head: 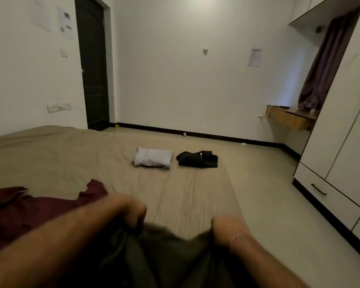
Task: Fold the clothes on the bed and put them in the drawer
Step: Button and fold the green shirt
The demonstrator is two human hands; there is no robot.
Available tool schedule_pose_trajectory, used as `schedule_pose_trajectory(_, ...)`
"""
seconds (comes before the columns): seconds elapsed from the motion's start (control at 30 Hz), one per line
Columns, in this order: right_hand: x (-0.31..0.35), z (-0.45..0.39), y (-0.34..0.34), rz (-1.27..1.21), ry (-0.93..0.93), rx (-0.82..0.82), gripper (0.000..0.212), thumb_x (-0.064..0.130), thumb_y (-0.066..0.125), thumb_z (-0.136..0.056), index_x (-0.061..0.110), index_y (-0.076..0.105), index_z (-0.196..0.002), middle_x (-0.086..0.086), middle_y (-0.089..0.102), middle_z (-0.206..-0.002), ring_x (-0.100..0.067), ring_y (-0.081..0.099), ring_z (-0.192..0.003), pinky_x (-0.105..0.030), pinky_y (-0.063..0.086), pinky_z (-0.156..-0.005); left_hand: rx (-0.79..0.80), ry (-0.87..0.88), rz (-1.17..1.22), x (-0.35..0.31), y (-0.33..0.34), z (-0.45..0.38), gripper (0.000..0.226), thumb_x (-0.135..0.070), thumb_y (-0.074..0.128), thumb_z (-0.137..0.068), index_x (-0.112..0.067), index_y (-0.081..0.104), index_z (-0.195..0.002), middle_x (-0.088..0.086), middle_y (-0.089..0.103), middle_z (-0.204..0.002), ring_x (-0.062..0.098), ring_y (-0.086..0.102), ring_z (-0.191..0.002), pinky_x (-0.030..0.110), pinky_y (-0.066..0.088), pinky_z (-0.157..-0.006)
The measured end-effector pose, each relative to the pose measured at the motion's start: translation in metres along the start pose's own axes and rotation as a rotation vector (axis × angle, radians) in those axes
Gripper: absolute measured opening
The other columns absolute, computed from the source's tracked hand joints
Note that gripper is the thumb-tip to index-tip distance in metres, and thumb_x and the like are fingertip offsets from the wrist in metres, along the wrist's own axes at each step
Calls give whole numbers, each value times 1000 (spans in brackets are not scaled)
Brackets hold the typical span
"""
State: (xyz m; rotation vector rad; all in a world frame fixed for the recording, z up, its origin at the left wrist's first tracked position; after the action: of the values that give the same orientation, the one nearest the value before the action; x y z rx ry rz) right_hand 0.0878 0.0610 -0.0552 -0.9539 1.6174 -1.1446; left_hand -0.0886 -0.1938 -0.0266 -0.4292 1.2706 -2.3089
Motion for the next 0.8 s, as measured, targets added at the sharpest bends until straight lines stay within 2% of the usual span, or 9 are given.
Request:
schedule_pose_trajectory(0.07, -22, -38, -37, -259, 359, -103, 11, 22, 57, -97, 21, 67, -102, -7, 70, -106, -27, 68, -93, -37, 58, -84, -374, -176, 85, 34, -77, 5, 25, -20, 69, -93, -14, 71, -117, 13, 70, -114, 28, 65, -98, 42, 55, -94)
schedule_pose_trajectory(0.17, -79, -94, -125, -398, 550, -581, 10, 24, 60, -95, 20, 65, -103, -13, 71, -101, -38, 67, -91, -42, 57, -77, -1092, -374, 185, 72, -185, 46, 38, -23, 63, -93, -20, 51, -129, 11, 65, -104, 32, 63, -90, 46, 57, -82)
schedule_pose_trajectory(0.27, -106, -122, -189, -512, 485, -842, 21, 25, 66, -96, 21, 55, -113, -13, 66, -98, -38, 61, -87, -38, 47, -69, -1286, -423, 208, 90, -242, 81, 68, -25, 63, -93, -25, 25, -149, 9, 62, -97, 33, 63, -84, 50, 58, -77)
schedule_pose_trajectory(0.43, -122, -102, -182, -564, 365, -961, 15, 16, 65, -92, 21, 52, -87, -5, 55, -79, -27, 50, -72, -30, 32, -57, -1546, -400, 26, 110, -213, 101, 15, -20, 65, -94, -22, 65, -109, -1, 60, -89, 19, 58, -69, 37, 54, -62)
schedule_pose_trajectory(0.53, -129, -65, -136, -470, 238, -848, 18, 7, 70, -84, 16, 55, -78, -5, 54, -77, -29, 51, -70, -34, 38, -59, -1533, -408, -96, 123, -146, 111, 21, -20, 75, -86, -21, 70, -106, -1, 57, -88, 18, 53, -69, 30, 38, -54)
schedule_pose_trajectory(0.6, -119, -25, -92, -277, 135, -735, 8, 8, 72, -80, 11, 68, -86, -5, 56, -83, -30, 54, -73, -37, 45, -59, -1451, -361, -179, 117, -83, 113, 28, -19, 80, -84, -19, 70, -110, 1, 59, -90, 21, 55, -69, 28, 33, -52)
schedule_pose_trajectory(0.67, -103, 15, -46, -94, -30, -679, 26, 12, 76, -77, 11, 76, -103, -8, 62, -95, -32, 57, -79, -42, 50, -61, -1373, -259, -250, 108, -20, 114, 36, -18, 81, -83, -19, 69, -116, 4, 61, -96, 24, 58, -72, 28, 35, -53)
schedule_pose_trajectory(0.73, -78, 71, 5, -26, -140, -555, 37, 14, 84, -72, 16, 78, -108, -11, 65, -109, -33, 61, -87, -42, 50, -63, -1095, -227, -263, 94, 60, 112, 39, -27, 79, -84, -28, 68, -121, 0, 63, -107, 23, 65, -81, 32, 47, -56)
schedule_pose_trajectory(0.8, -45, 137, 56, 13, -278, -357, 27, 21, 84, -72, 24, 79, -99, -7, 66, -117, -30, 63, -94, -41, 51, -66, -542, -228, -185, 77, 149, 110, 27, -31, 66, -91, -33, 68, -118, -5, 63, -116, 19, 68, -95, 35, 56, -74)
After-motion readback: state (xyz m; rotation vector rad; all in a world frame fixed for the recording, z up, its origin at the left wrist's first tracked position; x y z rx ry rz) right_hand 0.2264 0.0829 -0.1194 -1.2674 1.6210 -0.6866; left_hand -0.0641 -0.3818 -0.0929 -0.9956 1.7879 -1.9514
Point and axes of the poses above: each hand's wrist, its own z-axis away from the middle knuckle, its own y-axis out of the palm, x = y × z, the point moved 1 cm from there along -z, towards the middle knuckle
